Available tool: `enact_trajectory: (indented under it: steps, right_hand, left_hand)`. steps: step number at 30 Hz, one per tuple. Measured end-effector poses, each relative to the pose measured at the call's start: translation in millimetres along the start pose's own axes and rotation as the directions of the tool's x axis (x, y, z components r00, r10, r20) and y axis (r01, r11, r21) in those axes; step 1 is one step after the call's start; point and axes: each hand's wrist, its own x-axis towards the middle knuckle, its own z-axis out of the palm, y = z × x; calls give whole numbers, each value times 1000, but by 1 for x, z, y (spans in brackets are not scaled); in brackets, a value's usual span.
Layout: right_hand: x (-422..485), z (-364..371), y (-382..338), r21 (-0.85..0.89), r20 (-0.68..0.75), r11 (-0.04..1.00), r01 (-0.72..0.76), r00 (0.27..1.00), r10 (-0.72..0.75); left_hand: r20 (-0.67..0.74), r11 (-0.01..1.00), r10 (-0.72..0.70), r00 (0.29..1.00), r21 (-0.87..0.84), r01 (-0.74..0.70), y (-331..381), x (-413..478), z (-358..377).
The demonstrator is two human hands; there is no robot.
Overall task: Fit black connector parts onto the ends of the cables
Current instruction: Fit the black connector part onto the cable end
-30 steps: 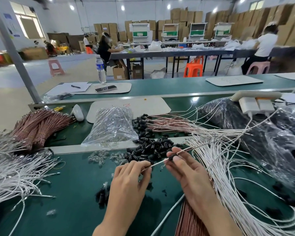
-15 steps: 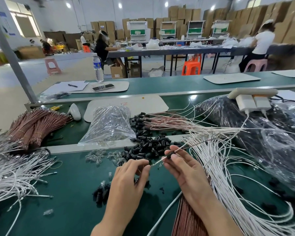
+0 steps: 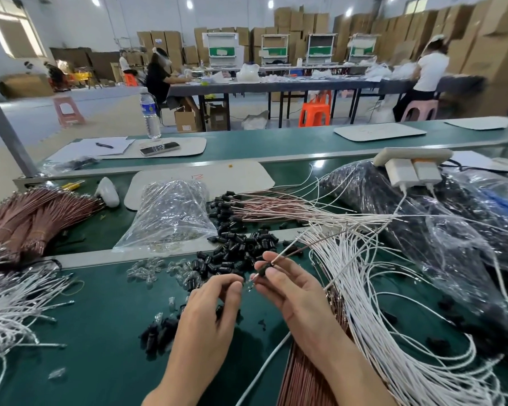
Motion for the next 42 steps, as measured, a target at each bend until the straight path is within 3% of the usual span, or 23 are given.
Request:
enact_trajectory:
  steps: [11,22,29,42]
  right_hand:
    - [-1,-1,3,-96,31,995,25,999,-22]
    - [-2,-1,2,-61,54,997,42,998,-39]
    - [-3,-1,3,-244,101,964,102,992,-79]
    - [-5,-2,3,-434,111,884,175,984,-141]
  left_hand:
    - [40,999,-14,999,-49,16,-1,-1,4]
    - [82,998,-41,996,41,38,1,-3,2]
    - [73,997,-46,996,62,42,5,-4,2]
    - [120,998,-55,991,2,56,10,-6,1]
